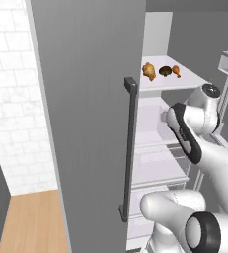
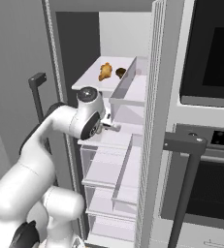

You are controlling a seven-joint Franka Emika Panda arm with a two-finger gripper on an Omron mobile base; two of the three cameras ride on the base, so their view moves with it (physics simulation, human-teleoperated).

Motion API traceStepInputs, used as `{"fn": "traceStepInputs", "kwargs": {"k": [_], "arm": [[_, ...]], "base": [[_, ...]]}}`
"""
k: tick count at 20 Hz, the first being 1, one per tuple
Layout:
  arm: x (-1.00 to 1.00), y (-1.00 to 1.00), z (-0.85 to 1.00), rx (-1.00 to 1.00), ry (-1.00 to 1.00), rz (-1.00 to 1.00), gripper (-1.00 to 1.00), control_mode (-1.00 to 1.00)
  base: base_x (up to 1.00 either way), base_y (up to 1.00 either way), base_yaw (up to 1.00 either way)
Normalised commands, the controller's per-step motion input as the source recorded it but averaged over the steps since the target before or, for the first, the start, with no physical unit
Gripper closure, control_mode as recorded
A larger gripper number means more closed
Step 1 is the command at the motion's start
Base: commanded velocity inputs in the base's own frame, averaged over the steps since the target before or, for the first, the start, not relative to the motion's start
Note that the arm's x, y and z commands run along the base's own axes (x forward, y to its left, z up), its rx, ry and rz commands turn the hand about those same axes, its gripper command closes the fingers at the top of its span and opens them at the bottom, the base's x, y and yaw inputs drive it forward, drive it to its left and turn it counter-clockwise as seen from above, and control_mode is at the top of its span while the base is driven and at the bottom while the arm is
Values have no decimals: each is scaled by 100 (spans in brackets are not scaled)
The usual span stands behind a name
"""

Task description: Place one mushroom and one chicken drumstick in each tupperware on the nearby counter, to pack two identical lunches.

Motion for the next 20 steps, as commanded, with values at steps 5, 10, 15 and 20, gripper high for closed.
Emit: {"fn": "traceStepInputs", "kwargs": {"k": [5,10,15,20], "arm": [[-66,23,13,1,0,0,100,-100],[-58,23,0,0,-1,0,100,-100],[-21,25,-2,-2,-1,0,100,-100],[0,17,0,-2,1,3,100,-100]], "base": [[0,0,0],[0,0,0],[0,0,0],[0,0,0]]}}
